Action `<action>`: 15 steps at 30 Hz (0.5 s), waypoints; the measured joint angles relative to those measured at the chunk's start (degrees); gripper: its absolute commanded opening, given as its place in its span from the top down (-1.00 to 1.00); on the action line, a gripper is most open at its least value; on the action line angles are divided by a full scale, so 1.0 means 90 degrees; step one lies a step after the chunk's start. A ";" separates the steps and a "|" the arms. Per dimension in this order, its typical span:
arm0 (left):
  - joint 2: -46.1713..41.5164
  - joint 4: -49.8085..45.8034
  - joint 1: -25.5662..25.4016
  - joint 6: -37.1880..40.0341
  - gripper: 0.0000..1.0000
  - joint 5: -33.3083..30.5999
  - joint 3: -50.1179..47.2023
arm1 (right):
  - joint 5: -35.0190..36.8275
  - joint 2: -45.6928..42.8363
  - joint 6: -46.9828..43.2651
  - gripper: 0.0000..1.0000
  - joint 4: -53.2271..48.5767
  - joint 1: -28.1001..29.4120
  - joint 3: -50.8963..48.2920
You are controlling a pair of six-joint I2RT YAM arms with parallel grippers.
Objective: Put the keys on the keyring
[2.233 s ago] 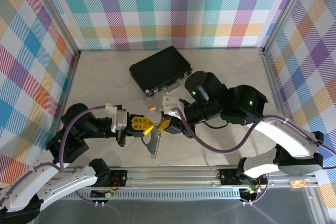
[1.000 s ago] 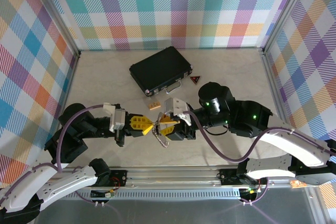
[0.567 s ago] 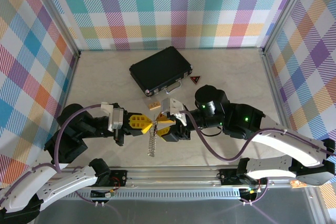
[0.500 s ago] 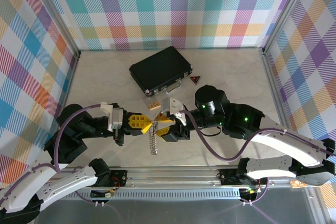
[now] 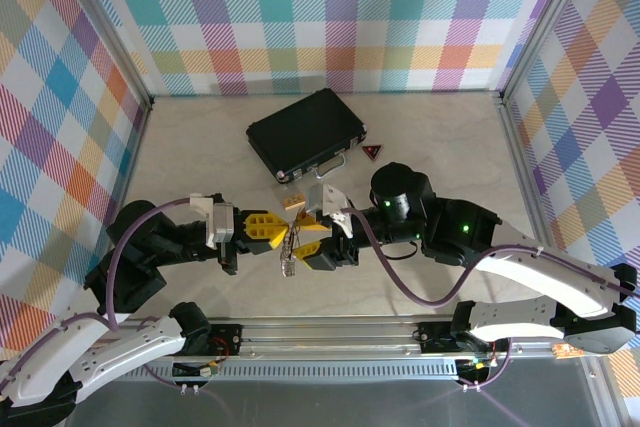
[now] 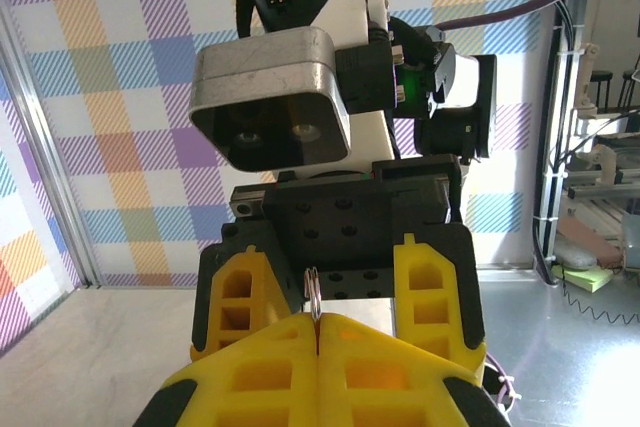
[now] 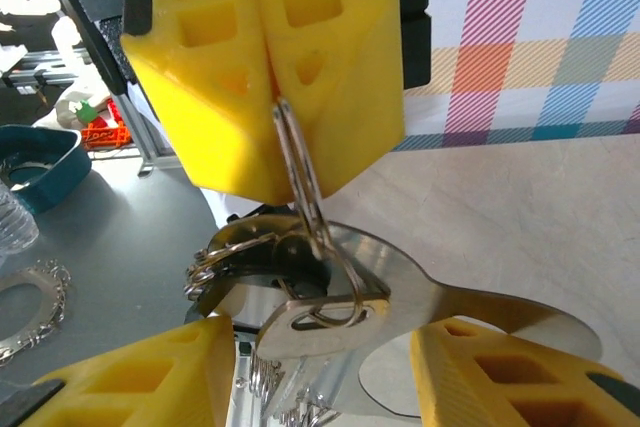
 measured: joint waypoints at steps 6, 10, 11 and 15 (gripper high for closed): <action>-0.0007 -0.0015 0.0000 0.0019 1.00 -0.0061 -0.0019 | 0.0216 0.0000 0.0005 -0.04 0.0075 0.0000 -0.0002; -0.0007 -0.0070 0.0000 0.0019 1.00 -0.0066 -0.0024 | 0.0296 0.0000 0.0034 -0.09 0.0092 0.0000 -0.0010; -0.0007 -0.0085 0.0000 0.0019 1.00 -0.0066 -0.0024 | 0.0311 0.0000 0.0058 -0.09 0.0090 0.0000 -0.0012; -0.0019 -0.0117 0.0000 0.0019 1.00 -0.0063 -0.0024 | 0.0342 0.0002 0.0146 0.05 0.0092 0.0000 -0.0015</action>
